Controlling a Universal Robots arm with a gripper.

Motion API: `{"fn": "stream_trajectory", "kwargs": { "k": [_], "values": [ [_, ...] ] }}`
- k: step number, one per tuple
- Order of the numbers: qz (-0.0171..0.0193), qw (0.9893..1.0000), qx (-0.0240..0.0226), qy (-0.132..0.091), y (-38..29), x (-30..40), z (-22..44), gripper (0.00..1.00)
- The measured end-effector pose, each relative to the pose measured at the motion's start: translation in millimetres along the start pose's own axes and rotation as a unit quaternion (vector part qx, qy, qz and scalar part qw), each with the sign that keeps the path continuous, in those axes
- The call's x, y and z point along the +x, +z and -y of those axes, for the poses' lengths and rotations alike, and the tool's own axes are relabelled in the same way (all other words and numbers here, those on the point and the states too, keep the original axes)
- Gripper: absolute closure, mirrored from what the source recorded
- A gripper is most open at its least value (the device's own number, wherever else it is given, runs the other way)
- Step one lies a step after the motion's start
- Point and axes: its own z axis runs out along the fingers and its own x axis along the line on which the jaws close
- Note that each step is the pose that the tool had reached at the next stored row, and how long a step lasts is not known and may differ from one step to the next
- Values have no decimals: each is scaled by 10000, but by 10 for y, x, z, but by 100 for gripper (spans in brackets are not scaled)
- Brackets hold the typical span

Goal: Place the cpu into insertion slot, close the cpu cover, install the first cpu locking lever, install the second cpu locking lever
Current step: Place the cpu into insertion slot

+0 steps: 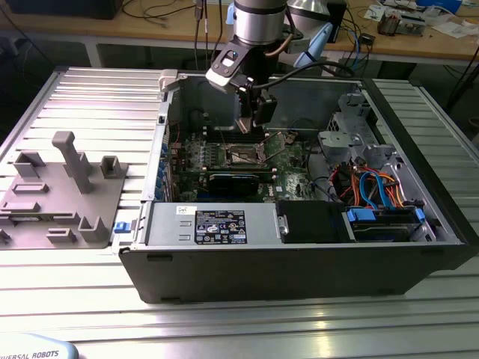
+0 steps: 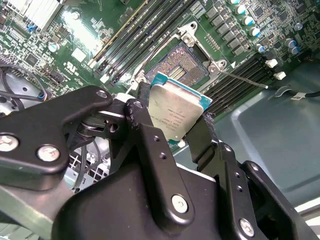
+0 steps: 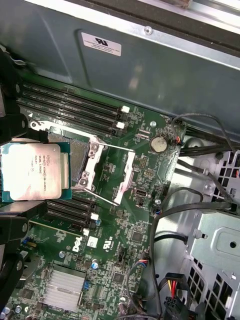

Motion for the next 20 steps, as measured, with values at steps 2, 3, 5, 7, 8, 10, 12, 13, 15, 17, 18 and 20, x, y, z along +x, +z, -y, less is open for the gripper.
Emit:
{"fn": "stream_trajectory", "kwargs": {
  "k": [2,3,5,7,8,10,12,13,15,17,18,20],
  "values": [
    [1,10000,0,14,1,0,0,46],
    [1,10000,0,20,1,0,0,46],
    [2,10000,0,36,2,0,0,46],
    [2,10000,0,50,3,0,0,46],
    [3,10000,1,56,3,0,0,46],
    [3,10000,0,67,4,0,0,46],
    [4,10000,1,78,4,0,0,46],
    [4,10000,1,91,5,0,0,46],
    [5,9999,1,111,6,0,0,46],
    [5,9999,1,122,7,0,0,46],
    [5,9999,1,128,7,0,0,46],
    [6,9999,1,148,8,0,0,46]
  ]
}}
